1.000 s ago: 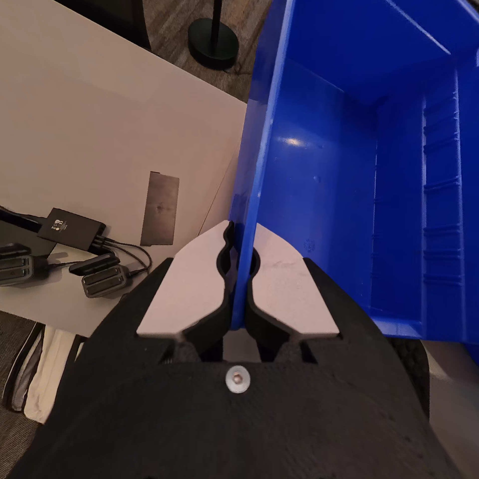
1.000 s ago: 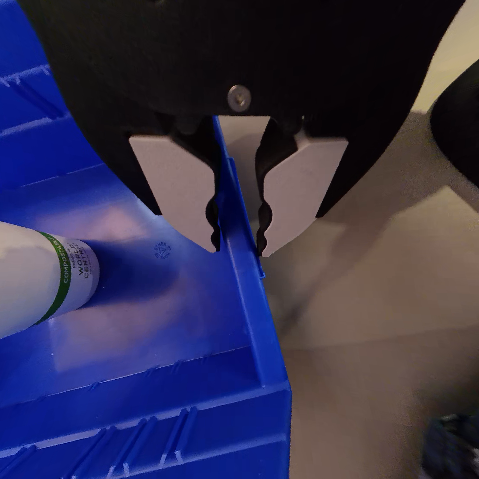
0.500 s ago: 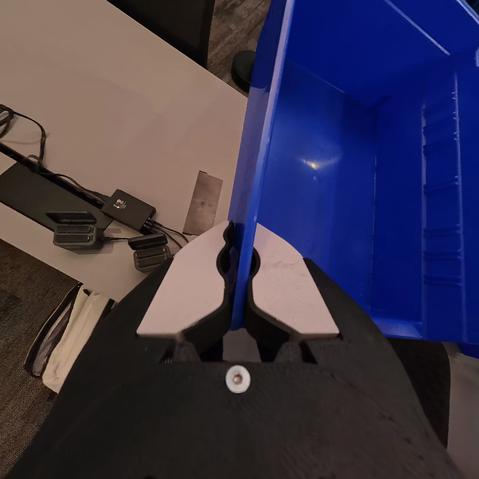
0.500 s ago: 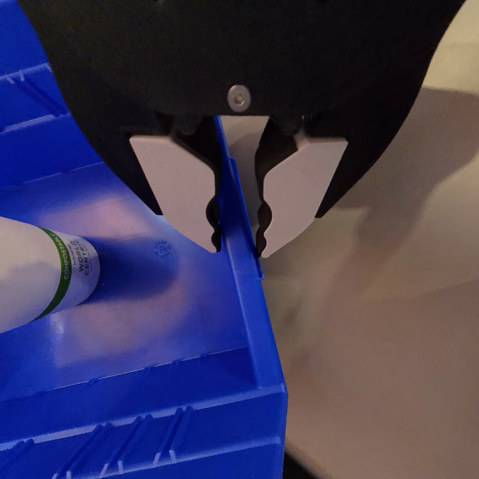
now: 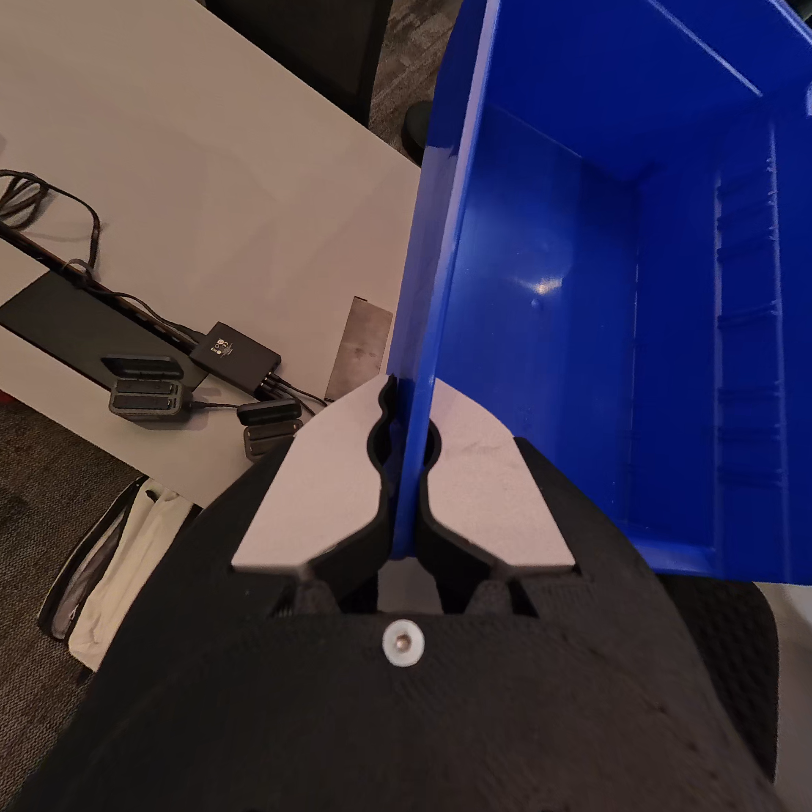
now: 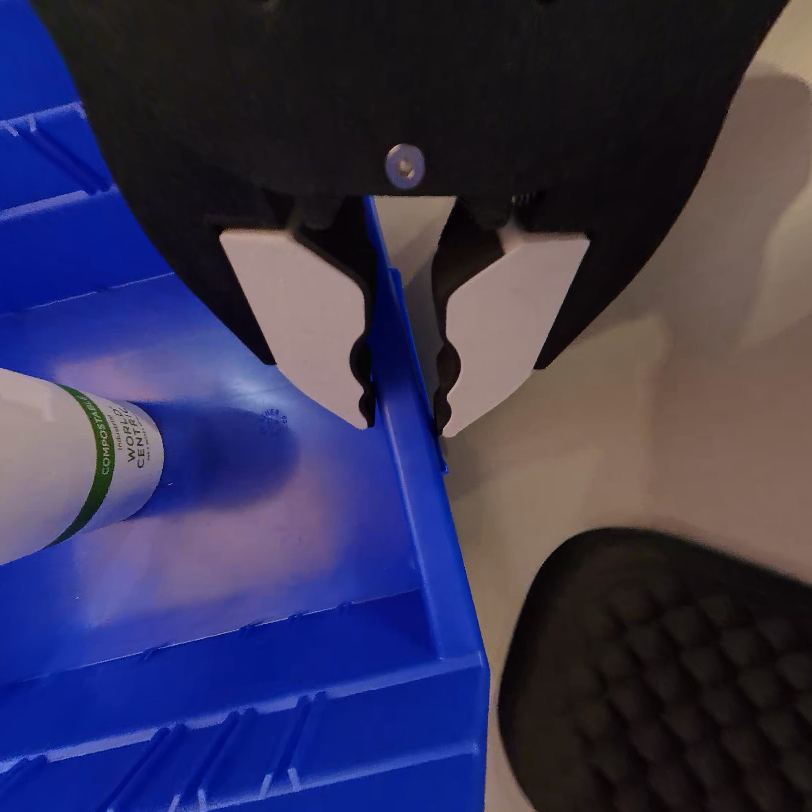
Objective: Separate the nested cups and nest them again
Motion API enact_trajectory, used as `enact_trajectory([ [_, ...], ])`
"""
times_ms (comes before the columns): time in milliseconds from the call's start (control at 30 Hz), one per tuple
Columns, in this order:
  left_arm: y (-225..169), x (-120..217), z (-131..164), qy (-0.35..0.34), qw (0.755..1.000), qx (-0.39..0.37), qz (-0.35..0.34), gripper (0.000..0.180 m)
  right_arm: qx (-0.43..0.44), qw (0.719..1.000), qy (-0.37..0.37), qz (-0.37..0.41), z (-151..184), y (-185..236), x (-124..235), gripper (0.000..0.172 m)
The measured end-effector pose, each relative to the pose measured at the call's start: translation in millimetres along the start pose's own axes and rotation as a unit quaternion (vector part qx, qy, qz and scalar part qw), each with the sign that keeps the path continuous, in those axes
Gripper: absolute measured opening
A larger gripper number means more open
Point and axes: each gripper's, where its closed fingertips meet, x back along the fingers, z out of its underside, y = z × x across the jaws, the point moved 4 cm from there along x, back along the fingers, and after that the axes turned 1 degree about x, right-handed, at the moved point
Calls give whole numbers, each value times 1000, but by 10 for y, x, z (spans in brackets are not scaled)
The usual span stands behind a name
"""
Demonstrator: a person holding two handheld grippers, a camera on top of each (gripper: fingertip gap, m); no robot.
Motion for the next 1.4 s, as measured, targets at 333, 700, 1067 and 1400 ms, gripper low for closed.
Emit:
enact_trajectory([
  [333, 315, 76, 1, -10, 1000, 21, -15, 7, -92, 995, 6, 43, -409, -308, -229, 26],
  [700, 537, 97, 3, -8, 999, 27, -21, 7, -186, 979, 11, 79, -789, -615, -446, 26],
  [1067, 708, 124, -45, -14, 999, 33, -25, 7, -248, 963, 9, 105, -1028, -897, -592, 25],
  [1400, 767, 151, -86, -17, 999, 31, -22, 7, -292, 948, 6, 125, -1175, -1199, -692, 25],
])
